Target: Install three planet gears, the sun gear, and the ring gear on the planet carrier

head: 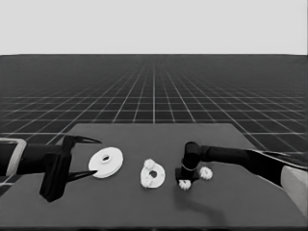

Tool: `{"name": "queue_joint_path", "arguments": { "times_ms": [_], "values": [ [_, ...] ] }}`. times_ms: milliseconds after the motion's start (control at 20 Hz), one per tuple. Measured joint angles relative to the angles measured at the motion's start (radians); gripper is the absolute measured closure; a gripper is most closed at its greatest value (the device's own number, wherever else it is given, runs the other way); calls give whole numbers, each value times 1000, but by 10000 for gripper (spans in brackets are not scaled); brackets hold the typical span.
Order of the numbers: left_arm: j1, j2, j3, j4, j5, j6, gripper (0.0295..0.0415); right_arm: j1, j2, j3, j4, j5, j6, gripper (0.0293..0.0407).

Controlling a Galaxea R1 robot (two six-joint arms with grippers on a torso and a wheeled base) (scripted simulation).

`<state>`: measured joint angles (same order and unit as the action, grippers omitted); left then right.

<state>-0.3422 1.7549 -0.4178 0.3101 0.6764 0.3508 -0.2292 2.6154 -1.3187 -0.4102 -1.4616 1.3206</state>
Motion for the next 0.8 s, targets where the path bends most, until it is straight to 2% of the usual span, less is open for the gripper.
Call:
{"name": "queue_joint_path", "arguments": {
  "times_ms": [200, 300, 400, 700, 800],
  "values": [
    [0, 0, 0, 0, 0, 0, 326, 0, 0, 0, 0, 0, 0, 387],
    [0, 0, 0, 0, 0, 0, 326, 131, -34, 111, 126, -59, 60, 387],
    [0, 0, 0, 0, 0, 0, 326, 189, -39, 131, 178, -70, 73, 388],
    [0, 0, 0, 0, 0, 0, 326, 216, -40, 136, 206, -74, 76, 388],
    [0, 0, 0, 0, 0, 0, 326, 230, 180, -65, 219, -81, 100, 388]
  ]
}}
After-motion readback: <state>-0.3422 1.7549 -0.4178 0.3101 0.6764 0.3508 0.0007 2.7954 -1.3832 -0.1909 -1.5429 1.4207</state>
